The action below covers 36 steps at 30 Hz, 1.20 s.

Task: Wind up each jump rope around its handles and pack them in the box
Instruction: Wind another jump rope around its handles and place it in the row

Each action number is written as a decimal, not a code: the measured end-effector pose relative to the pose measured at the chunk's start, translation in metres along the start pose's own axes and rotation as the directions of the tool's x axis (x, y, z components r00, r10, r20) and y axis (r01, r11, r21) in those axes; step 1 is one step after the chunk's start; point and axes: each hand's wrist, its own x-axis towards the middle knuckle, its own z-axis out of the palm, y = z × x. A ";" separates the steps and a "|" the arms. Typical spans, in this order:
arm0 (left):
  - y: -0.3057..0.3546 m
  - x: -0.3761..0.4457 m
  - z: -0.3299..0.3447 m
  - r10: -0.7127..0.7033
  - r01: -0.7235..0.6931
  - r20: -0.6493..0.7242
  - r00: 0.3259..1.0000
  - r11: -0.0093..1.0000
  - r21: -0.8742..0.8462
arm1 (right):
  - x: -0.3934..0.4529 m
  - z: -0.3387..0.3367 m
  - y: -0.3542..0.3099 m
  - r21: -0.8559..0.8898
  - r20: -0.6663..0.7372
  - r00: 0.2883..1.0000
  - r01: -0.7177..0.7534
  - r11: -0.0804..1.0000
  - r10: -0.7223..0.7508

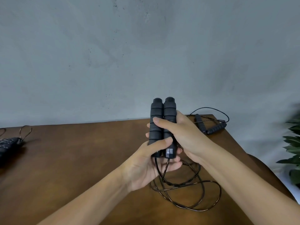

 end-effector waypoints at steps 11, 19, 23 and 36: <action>0.036 0.004 -0.012 0.072 -0.059 -0.154 0.985 0.995 0.085 | -0.007 0.012 0.045 -0.009 0.216 0.968 -0.129 0.992 0.128; 0.043 0.002 -0.030 0.035 -0.022 -0.087 0.996 0.989 0.146 | -0.014 0.012 0.054 -0.321 0.257 0.959 -0.031 0.947 0.118; 0.037 0.000 -0.041 0.013 -0.002 -0.064 0.998 0.984 0.179 | -0.009 0.009 0.052 -0.502 0.311 0.929 -0.018 0.865 0.200; 0.052 -0.011 -0.068 -0.008 0.066 -0.218 0.976 0.964 0.259 | -0.013 -0.021 0.033 -0.864 0.292 0.947 0.202 0.461 0.132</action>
